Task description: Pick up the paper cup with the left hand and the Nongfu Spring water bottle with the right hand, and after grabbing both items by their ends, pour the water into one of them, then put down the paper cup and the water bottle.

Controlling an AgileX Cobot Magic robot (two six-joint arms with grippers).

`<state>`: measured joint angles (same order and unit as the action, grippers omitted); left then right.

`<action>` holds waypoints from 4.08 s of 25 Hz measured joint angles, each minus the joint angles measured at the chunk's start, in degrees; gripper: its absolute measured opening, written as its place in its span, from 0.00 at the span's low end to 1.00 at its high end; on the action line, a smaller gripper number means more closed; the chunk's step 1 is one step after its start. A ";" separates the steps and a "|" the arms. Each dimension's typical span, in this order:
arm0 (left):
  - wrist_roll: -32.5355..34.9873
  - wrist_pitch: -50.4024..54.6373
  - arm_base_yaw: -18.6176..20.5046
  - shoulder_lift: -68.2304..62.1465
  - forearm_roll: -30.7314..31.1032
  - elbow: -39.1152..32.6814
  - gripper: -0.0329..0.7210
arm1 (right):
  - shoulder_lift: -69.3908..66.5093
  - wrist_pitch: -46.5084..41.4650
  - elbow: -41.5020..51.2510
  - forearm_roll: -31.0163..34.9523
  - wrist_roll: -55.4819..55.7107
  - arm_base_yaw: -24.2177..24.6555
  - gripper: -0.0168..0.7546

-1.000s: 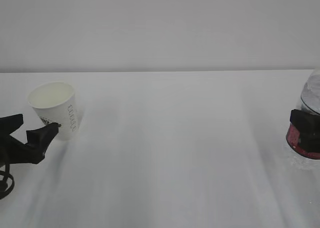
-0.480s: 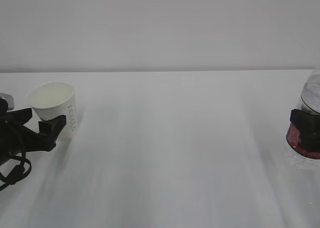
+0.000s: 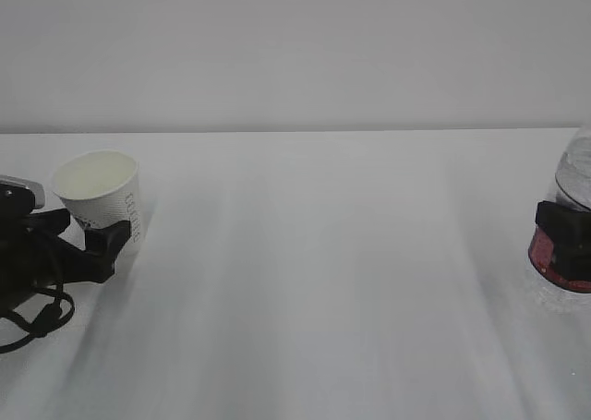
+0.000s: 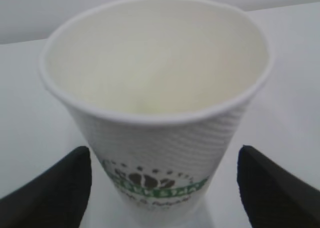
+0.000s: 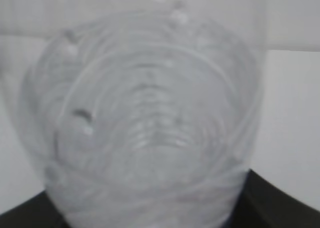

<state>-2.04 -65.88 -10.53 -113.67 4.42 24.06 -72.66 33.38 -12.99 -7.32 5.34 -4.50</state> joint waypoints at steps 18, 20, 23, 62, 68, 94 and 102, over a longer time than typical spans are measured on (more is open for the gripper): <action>0.00 -0.10 0.00 -4.82 0.00 4.11 0.95 | 0.00 0.10 0.00 -0.08 0.00 0.00 0.58; 0.00 -0.10 0.00 -4.82 0.00 4.11 0.95 | 0.00 0.22 0.00 -0.08 0.00 0.00 0.58; 0.00 -0.10 0.00 -4.82 0.00 5.02 0.95 | 0.00 0.67 0.00 -0.08 0.00 0.00 0.58; -1.90 -0.10 0.00 -4.82 2.58 5.24 0.96 | 0.00 2.62 0.00 -0.08 0.00 0.00 0.58; -1.80 -0.10 0.00 -4.82 2.58 5.24 0.96 | 0.00 2.72 0.00 -0.08 0.00 0.00 0.58; -3.77 -0.10 0.00 -8.31 1.07 8.80 0.96 | 0.00 2.72 0.00 -0.21 0.00 0.00 0.58; -3.87 -0.10 0.00 -8.31 0.68 8.80 0.84 | 0.00 2.72 0.00 -0.21 0.00 0.00 0.58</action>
<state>-5.91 -65.98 -10.53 -121.98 5.10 32.86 -72.66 36.10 -12.99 -7.53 5.34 -4.50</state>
